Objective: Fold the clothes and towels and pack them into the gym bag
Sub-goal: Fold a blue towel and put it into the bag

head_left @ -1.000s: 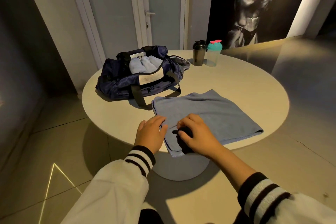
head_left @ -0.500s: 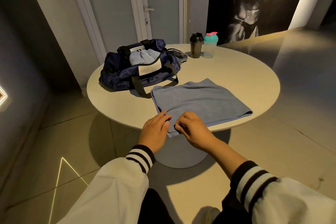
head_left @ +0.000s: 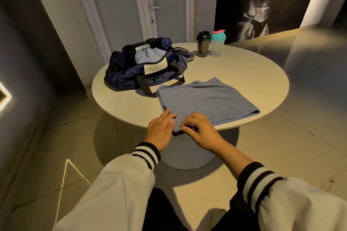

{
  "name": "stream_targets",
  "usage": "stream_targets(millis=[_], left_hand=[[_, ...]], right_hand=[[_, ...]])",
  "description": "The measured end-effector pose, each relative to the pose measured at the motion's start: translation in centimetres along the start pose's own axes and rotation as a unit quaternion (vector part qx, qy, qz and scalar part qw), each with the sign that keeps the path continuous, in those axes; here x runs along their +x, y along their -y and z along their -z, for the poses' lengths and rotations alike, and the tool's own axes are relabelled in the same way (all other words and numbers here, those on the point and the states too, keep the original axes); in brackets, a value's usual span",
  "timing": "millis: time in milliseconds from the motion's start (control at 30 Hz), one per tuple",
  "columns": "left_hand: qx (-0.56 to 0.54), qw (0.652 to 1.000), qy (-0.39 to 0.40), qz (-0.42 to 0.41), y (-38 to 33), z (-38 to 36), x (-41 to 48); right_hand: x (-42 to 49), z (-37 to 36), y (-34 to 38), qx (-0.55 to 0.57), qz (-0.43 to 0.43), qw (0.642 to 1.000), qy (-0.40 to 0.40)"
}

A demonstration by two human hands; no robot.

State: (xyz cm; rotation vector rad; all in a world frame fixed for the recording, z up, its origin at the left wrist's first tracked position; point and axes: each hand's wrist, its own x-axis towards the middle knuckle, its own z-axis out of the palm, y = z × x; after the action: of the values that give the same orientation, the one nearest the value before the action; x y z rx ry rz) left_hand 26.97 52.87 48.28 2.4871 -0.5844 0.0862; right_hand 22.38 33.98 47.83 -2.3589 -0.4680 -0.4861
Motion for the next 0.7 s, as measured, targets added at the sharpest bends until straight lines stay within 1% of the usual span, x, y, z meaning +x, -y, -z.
stream_targets(millis=[100, 200, 267, 333, 367, 433, 467, 533, 600, 633, 700], left_hand=[[0.001, 1.000, 0.005, 0.010, 0.0, -0.1, 0.0], [0.016, 1.000, 0.010, 0.018, 0.0, -0.1, 0.0], [0.009, 0.999, 0.014, 0.032, -0.1, 0.0, 0.0], [0.014, 0.998, 0.021, 0.050, -0.4, 0.2, 0.2], [0.038, 0.997, 0.027, 0.055, -0.6, 0.5, 0.4], [0.119, 0.990, 0.043, 0.059, -0.8, 1.0, 1.1], [0.147, 0.986, 0.047, 0.066, -0.9, 1.2, 1.6], [0.169, 0.982, 0.028, 0.076, -1.1, 1.6, 2.3], [0.139, 0.990, -0.008, 0.035, -2.0, 1.1, 2.4], [0.114, 0.993, -0.006, -0.003, -2.6, 0.7, 2.3], [0.089, 0.994, 0.043, -0.053, -3.6, -0.3, 1.7]], right_hand=[[0.0, 0.2, -0.3, -0.029, 0.025, 0.998, 0.042], [0.2, 0.4, -0.3, -0.039, 0.023, 0.997, 0.066], [0.3, 0.5, -0.3, -0.039, 0.013, 0.998, 0.046], [0.3, 0.6, -0.6, -0.065, 0.002, 0.998, -0.003], [0.3, 0.7, -0.9, -0.088, -0.010, 0.996, -0.017], [0.4, 1.0, -1.1, -0.127, -0.043, 0.991, -0.003], [0.5, 1.1, -1.1, -0.128, -0.051, 0.990, 0.017], [0.6, 1.3, -0.7, -0.086, -0.042, 0.994, 0.056], [0.6, 1.8, -0.4, -0.030, -0.034, 0.997, 0.069], [0.6, 2.1, -0.5, -0.020, -0.037, 0.998, 0.054], [0.6, 2.9, -1.7, -0.049, -0.066, 0.997, 0.000]])
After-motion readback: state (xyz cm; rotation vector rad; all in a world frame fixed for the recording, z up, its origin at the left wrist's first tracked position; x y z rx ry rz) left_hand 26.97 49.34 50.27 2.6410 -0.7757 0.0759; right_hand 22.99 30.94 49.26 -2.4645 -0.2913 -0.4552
